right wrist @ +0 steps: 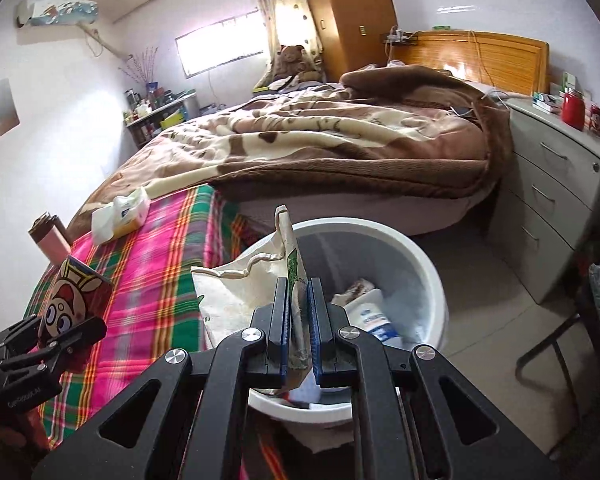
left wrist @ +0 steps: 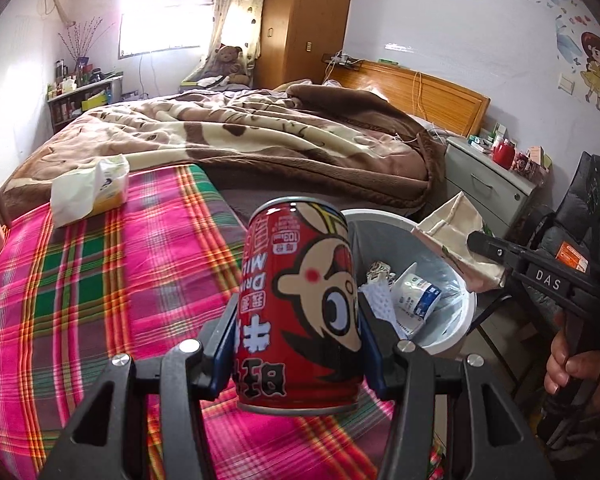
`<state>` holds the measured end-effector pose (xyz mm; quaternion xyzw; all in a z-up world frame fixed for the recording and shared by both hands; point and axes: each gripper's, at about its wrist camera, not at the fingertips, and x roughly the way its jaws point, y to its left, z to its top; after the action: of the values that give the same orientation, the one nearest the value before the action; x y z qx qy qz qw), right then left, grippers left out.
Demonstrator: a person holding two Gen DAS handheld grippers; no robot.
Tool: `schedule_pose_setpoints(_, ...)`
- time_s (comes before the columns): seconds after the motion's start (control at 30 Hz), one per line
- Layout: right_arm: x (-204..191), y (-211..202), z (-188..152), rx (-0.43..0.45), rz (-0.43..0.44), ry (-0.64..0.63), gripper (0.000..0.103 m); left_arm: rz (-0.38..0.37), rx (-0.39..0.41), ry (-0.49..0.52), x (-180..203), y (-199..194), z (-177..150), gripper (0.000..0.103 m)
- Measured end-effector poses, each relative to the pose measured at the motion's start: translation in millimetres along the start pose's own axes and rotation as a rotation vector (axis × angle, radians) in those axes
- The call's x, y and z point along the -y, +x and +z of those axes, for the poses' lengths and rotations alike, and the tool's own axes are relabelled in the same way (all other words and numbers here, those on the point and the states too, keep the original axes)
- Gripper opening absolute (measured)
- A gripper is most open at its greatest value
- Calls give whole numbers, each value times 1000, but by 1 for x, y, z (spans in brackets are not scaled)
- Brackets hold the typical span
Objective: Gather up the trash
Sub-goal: 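Carry the red can and paper bag over the wastebasket, then open both grippers to drop the can and paper bag into the wastebasket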
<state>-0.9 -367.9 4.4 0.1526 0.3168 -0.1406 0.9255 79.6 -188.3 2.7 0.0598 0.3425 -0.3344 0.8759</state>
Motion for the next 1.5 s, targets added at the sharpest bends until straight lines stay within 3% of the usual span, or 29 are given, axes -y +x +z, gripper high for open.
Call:
schedule_pose_setpoints(0.5,44,23,0,-42,-87,21,9,0,-2,31,57,41,7,54)
schedule_pose_setpoints(0.8,61,45,0,-92,-119,12,10,-18,-19,16,72,64,12,55)
schedule_pose_setpoints(0.9,63,48,-1,-103,-107,10,11,-21,-12,6,72,65,13,68)
schedule_pose_setpoints(1.0,64,50,-1,-113,-117,9,19,-16,-9,-5,71,62,13,71)
schedule_pose_setpoints(1.13,63,43,-2,-99,-106,11,43,-21,-12,-20,67,56,12,76)
schedule_pose_setpoints(1.5,44,17,-12,-37,-48,-9,45,58,20,-48,51,21,-9,79)
